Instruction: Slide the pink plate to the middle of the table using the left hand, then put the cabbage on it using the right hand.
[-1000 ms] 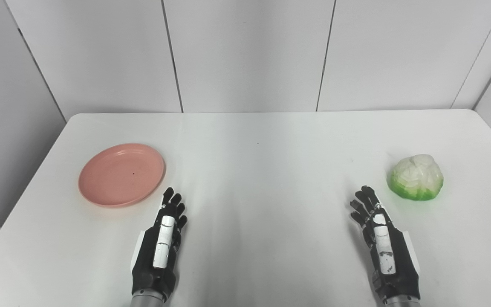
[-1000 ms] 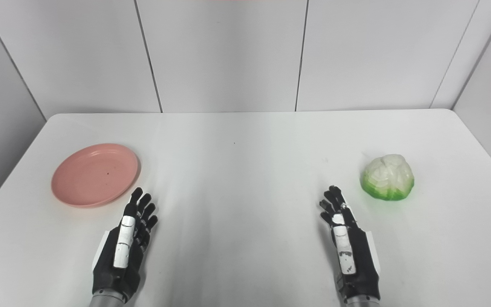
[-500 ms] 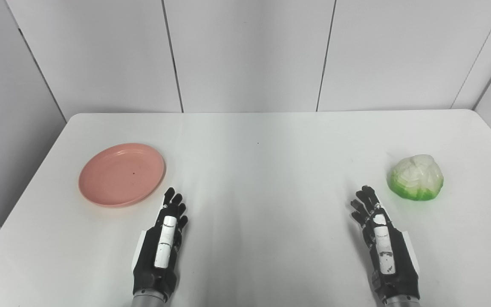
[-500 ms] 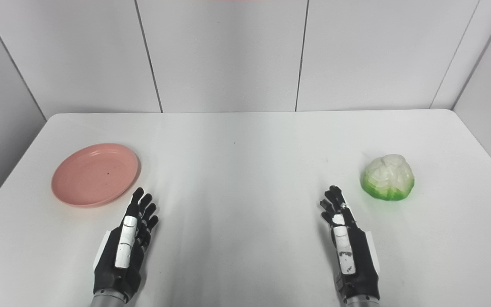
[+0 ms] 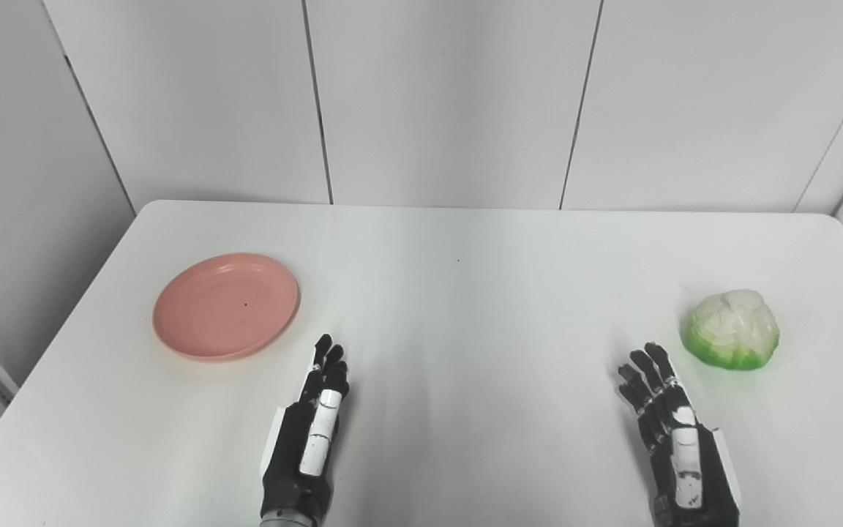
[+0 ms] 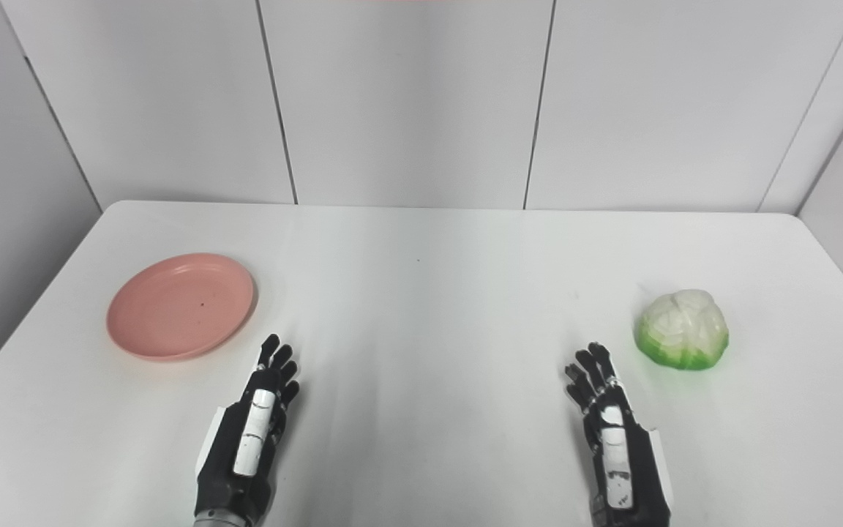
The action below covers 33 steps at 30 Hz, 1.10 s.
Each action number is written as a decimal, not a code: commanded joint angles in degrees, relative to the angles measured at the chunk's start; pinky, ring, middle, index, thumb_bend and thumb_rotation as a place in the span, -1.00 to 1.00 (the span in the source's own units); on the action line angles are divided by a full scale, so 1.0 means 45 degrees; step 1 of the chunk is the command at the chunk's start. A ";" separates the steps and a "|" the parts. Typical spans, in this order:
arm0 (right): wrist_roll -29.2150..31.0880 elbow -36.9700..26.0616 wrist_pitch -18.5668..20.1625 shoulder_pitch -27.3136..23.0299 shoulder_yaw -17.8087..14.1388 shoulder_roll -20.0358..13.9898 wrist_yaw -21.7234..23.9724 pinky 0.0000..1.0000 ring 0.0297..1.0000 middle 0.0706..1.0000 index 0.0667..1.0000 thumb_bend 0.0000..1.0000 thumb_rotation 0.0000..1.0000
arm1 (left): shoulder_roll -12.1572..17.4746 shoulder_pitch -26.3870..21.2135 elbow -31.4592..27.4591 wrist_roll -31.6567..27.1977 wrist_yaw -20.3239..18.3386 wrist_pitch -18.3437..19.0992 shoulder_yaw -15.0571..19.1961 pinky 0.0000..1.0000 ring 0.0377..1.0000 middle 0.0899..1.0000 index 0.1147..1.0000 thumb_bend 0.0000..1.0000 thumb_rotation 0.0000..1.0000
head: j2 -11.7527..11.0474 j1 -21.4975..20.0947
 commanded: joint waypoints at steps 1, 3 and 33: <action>0.0114 0.0571 -0.0257 0.0500 -0.0238 -0.0430 0.0036 0.86 0.81 0.85 0.87 0.69 0.94 | 0.0169 0.0565 0.0167 -0.0010 -0.0032 -0.0659 -0.0128 1.00 1.00 1.00 1.00 0.55 0.69 | 0.0005 0.0018; 0.0167 0.0811 -0.0450 0.0461 -0.0264 -0.0475 0.0112 0.87 0.81 0.85 0.87 0.69 0.94 | 0.0170 0.0575 0.0341 -0.0037 -0.0049 -0.0885 -0.0159 1.00 1.00 1.00 1.00 0.53 0.70 | -0.0151 0.0107; 0.0291 0.1775 -0.0980 0.0288 -0.0144 -0.0354 0.0243 0.91 0.82 0.85 0.90 0.72 0.95 | 0.0702 -0.1341 -0.0939 -0.0564 -0.0146 -0.2575 0.0810 0.79 0.82 0.82 0.77 0.78 0.67 | -0.0880 -0.0029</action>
